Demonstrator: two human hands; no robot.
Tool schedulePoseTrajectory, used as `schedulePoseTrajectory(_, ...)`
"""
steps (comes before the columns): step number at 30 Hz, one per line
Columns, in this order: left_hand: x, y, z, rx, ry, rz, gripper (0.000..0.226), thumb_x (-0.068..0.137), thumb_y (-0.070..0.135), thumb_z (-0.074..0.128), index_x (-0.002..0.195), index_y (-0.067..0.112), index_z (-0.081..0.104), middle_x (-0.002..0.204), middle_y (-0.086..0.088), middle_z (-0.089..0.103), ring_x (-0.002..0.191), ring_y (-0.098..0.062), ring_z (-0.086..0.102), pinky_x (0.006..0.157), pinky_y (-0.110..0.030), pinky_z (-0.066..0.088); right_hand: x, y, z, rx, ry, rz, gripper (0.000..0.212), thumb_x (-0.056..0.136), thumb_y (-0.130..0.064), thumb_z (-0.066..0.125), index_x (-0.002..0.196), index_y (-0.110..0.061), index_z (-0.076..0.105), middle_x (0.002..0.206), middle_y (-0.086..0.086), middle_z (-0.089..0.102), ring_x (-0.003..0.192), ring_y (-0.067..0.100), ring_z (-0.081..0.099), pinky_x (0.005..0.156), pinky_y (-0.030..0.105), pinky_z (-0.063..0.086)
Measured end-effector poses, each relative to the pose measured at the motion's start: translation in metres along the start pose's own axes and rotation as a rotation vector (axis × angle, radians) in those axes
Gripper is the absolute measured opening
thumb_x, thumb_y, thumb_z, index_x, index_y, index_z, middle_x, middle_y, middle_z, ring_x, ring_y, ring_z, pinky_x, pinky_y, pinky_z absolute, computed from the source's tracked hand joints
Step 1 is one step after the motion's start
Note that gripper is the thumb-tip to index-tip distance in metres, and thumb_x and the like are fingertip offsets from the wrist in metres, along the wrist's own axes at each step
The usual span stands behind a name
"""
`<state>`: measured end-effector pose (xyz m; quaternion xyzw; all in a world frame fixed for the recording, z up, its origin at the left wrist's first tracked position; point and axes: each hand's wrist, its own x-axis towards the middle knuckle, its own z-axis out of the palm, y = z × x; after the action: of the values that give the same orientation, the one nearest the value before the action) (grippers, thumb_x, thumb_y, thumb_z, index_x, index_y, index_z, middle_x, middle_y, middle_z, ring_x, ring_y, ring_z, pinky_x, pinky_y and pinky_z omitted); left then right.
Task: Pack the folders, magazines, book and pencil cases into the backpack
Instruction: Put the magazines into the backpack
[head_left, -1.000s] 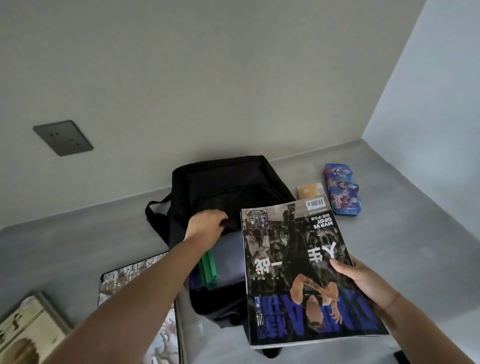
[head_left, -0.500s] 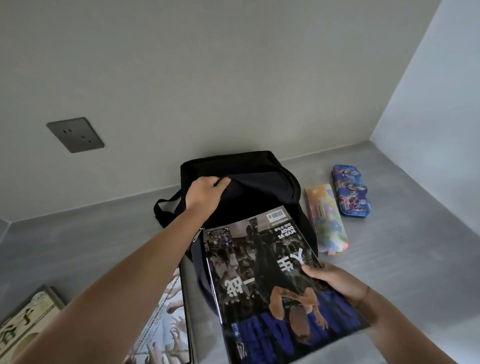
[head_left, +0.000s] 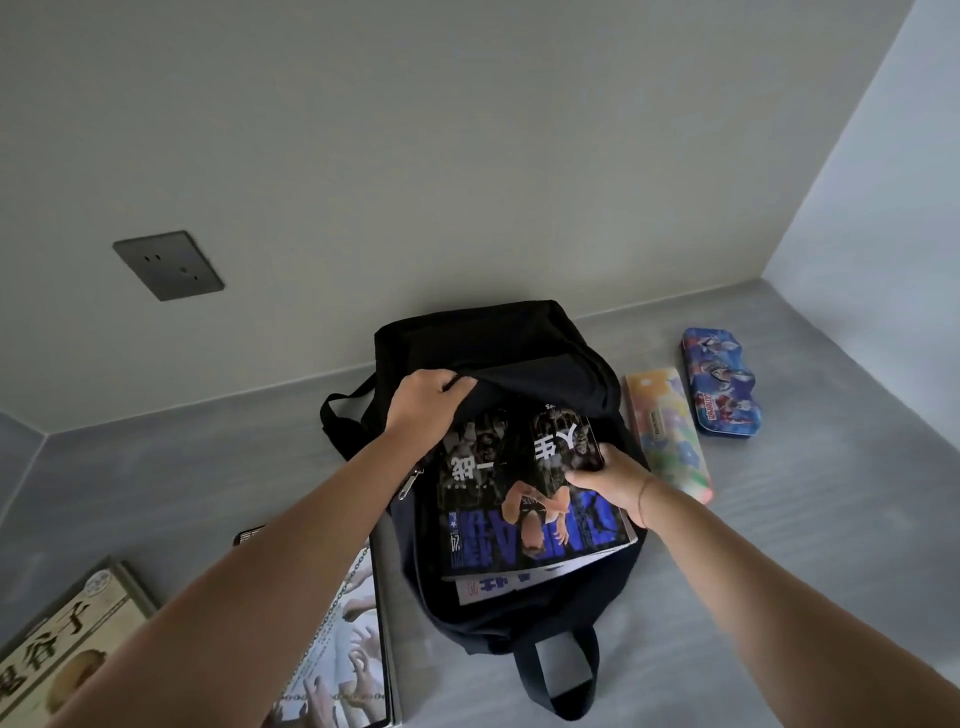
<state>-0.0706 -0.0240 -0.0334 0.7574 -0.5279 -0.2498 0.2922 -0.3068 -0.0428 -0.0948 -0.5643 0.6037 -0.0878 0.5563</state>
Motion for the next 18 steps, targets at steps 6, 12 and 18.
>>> schedulePoseTrajectory(6,0.002,0.007,0.003,-0.126,-0.074,-0.010,0.024,0.094,0.025,0.054,0.110,0.016,0.069,0.099,0.003,0.067,0.088,-0.007,0.059,0.070,-0.016,0.043,-0.029,0.049,0.013,0.223,0.043,0.038,0.070,0.087,-0.004,0.060,0.146,-0.022,0.026,0.138,0.009,0.042,0.109,0.030,0.057,0.051,0.029,0.058)
schedulePoseTrajectory(12,-0.003,0.011,0.006,-0.137,-0.128,-0.025,0.027,0.093,0.026,0.056,0.115,0.015,0.068,0.102,-0.001,0.071,0.091,-0.011,0.063,0.080,-0.022,0.046,-0.017,0.033,0.015,0.480,0.145,-0.022,0.052,0.091,0.005,0.050,0.139,-0.010,0.039,0.125,0.013,0.051,0.093,0.029,0.064,0.049,0.028,0.058)
schedulePoseTrajectory(18,-0.010,0.010,0.002,-0.138,-0.119,-0.015,0.024,0.093,0.026,0.056,0.111,0.018,0.070,0.097,0.003,0.070,0.091,-0.009,0.062,0.078,-0.021,0.044,0.023,-0.013,0.022,0.579,0.159,0.042,0.053,0.094,0.008,0.040,0.143,-0.011,0.035,0.147,0.012,0.035,0.080,0.027,0.058,0.073,0.041,0.057)
